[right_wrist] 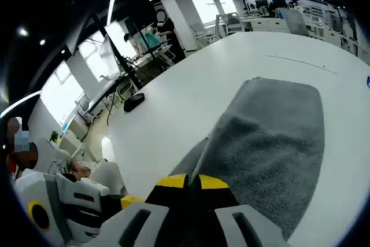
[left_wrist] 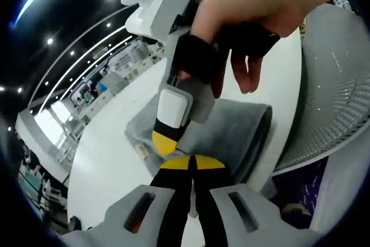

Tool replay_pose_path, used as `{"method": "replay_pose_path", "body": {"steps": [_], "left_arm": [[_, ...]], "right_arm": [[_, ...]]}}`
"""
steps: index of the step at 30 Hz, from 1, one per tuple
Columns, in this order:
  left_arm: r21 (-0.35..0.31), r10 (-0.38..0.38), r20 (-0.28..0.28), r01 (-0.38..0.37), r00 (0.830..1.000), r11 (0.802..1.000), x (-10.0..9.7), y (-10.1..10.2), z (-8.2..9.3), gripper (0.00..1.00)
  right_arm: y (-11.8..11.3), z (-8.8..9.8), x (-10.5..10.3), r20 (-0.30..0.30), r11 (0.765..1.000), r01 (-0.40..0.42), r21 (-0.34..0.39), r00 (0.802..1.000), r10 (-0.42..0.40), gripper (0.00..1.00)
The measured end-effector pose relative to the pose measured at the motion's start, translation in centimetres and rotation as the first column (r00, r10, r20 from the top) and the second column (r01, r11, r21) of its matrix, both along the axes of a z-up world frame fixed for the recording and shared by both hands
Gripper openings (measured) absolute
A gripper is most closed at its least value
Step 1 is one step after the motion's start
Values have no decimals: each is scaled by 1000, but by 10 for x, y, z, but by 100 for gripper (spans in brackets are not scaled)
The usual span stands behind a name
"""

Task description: Open the folded towel by lifting each exposed corner and separating the folded layers until the towel lies flat within the target outline without major curled edges

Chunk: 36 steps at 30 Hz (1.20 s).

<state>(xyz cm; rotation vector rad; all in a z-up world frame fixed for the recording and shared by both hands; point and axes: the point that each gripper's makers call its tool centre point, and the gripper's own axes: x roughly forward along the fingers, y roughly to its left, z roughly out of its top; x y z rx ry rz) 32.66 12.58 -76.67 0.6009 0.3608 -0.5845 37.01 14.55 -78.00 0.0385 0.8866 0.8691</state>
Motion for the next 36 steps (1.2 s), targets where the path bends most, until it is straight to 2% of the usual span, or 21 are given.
{"method": "replay_pose_path", "body": {"steps": [4, 5, 6, 7, 8, 9, 10, 11, 13, 14, 15, 19, 21, 24, 25, 27, 30, 32, 33, 34, 36], "left_arm": [[-104, 21, -14, -23, 1000, 994, 4, 2, 4, 0], [-174, 41, -29, -45, 999, 984, 4, 4, 9, 0], [-211, 57, -34, -63, 998, 975, 5, 8, 12, 1], [-269, 102, -47, -111, 994, 957, 7, 18, 17, 3], [-296, 131, -67, -145, 989, 944, 9, 26, 17, 4], [-313, 172, -91, -192, 981, 930, 12, 36, 15, 4], [-339, 248, -159, -288, 956, 896, 18, 54, 7, 4], [-358, 283, -223, -348, 933, 867, 21, 64, -2, 4], [-343, 319, -324, -424, 891, 838, 25, 76, -19, 9], [-326, 327, -364, -448, 872, 833, 28, 80, -30, 12], [-326, 327, -388, -460, 862, 826, 28, 81, -34, 14], [-376, 294, -421, -460, 858, 804, 33, 72, -35, 9], [-382, 285, -426, -456, 859, 804, 35, 70, -33, 4], [-339, 272, -428, -433, 862, 835, 35, 69, -37, 1], [-305, 269, -423, -415, 865, 857, 34, 69, -41, 1], [-270, 258, -402, -383, 878, 883, 34, 68, -41, 1], [-232, 252, -383, -357, 889, 905, 34, 66, -40, 1], [-228, 254, -387, -360, 886, 905, 35, 66, -40, 1], [-237, 263, -393, -373, 881, 897, 35, 68, -39, 2], [-267, 276, -404, -401, 872, 876, 36, 69, -38, 4], [-279, 297, -408, -428, 863, 860, 38, 74, -40, 9]], "right_arm": [[-6, -6, 3, -14, 1000, 16, -8, 1000, -16, 0], [-9, -8, 5, 0, 999, 18, -27, 1000, -18, 0], [-9, -9, 6, 0, 999, 19, -28, 1000, -19, 0], [-11, -10, 7, -1, 999, 23, -27, 1000, -23, 0], [-12, -10, 7, -4, 999, 27, -23, 1000, -28, 0], [-12, -10, 7, -8, 999, 34, -19, 999, -34, 0], [-13, -10, 7, -7, 999, 39, -17, 999, -39, 0], [-14, -11, 9, -3, 999, 40, -20, 999, -40, 0], [-14, -13, 10, 4, 999, 36, -24, 999, -36, 0], [-15, -14, 11, 6, 999, 37, -26, 999, -36, 0], [-16, -13, 11, 6, 999, 37, -26, 999, -37, 0], [-21, -14, 13, 14, 999, 44, -31, 999, -43, 0], [-24, -13, 13, 14, 999, 48, -27, 999, -47, 0], [-28, -14, 14, 4, 998, 63, -10, 998, -63, 0], [-29, -15, 13, 4, 998, 65, -7, 998, -65, 0], [-31, -19, 11, 9, 998, 69, -16, 998, -69, 0], [-32, -21, 10, 9, 997, 74, -9, 997, -74, 0], [-32, -22, 9, 0, 996, 88, 8, 996, -88, 0], [-32, -22, 8, -1, 996, 90, 9, 996, -90, 0], [-32, -23, 8, -1, 996, 92, 10, 996, -92, 0], [-32, -25, 7, -1, 996, 90, 6, 996, -90, 0]]}}
